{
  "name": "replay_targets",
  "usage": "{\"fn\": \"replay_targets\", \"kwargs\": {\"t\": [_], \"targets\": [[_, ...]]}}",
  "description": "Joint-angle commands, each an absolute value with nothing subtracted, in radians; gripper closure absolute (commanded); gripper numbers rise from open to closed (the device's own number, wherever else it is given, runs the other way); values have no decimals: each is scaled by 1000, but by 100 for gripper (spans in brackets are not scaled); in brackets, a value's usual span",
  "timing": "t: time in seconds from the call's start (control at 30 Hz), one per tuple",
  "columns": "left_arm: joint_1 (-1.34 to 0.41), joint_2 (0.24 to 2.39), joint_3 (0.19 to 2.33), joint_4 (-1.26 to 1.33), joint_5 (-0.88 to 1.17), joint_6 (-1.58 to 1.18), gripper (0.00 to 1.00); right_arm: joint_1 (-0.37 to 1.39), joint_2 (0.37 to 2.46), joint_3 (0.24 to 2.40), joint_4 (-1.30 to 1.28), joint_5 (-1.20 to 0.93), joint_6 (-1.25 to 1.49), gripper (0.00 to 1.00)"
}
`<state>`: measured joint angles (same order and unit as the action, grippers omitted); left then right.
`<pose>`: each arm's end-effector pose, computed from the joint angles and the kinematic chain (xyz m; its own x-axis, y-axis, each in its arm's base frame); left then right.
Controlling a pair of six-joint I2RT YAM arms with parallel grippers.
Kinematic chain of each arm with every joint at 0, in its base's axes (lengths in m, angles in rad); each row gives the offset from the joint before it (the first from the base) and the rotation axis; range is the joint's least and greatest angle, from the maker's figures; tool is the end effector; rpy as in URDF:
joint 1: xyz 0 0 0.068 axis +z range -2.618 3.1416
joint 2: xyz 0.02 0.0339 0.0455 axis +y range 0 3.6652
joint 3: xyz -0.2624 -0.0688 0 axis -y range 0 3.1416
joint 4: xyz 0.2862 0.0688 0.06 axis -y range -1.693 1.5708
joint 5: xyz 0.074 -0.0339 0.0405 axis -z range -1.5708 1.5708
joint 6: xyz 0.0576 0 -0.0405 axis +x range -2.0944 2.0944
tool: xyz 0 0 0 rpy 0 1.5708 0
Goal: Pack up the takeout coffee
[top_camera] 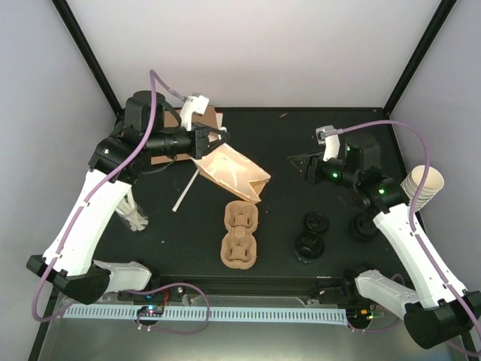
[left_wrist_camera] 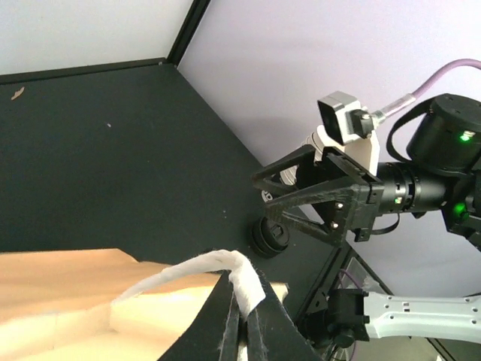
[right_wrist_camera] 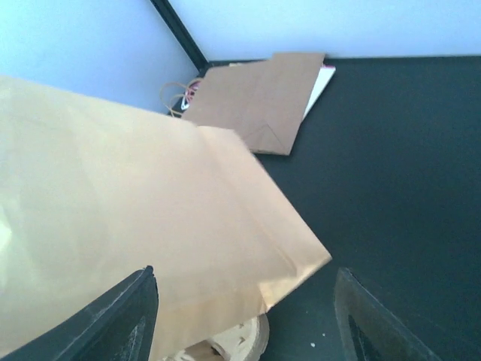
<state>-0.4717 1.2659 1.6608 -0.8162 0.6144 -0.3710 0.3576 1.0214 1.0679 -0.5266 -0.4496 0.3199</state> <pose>0.2457 -0.1626 0.4798 -0.6440 -0.0040 -0.7650 0.6507 0.5230 -0.5506 0.2514 0.1207 0.3524 -0.6234 0.0694 -0.7788 -0.5060 0.7236 0.4695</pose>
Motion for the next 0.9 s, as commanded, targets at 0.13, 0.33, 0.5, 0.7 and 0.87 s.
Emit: {"fn": "replay_targets", "kwargs": {"t": [0.13,0.33,0.5,0.7,0.87], "targets": [[-501,1329,1748,-825,593,-377,98,356,965,1141,-534,-413,305,30],[-537,1373,1756,-834,592,-374,98,391,958,1170,-550,-353,285,29],[-567,1411,1773,-838,591,-373,98,511,973,1197,-543,-260,230,27],[-587,1434,1794,-834,589,-377,99,672,1041,1270,-577,-134,148,26],[-595,1437,1796,-831,590,-381,98,771,1090,1279,-586,-16,28,25]]}}
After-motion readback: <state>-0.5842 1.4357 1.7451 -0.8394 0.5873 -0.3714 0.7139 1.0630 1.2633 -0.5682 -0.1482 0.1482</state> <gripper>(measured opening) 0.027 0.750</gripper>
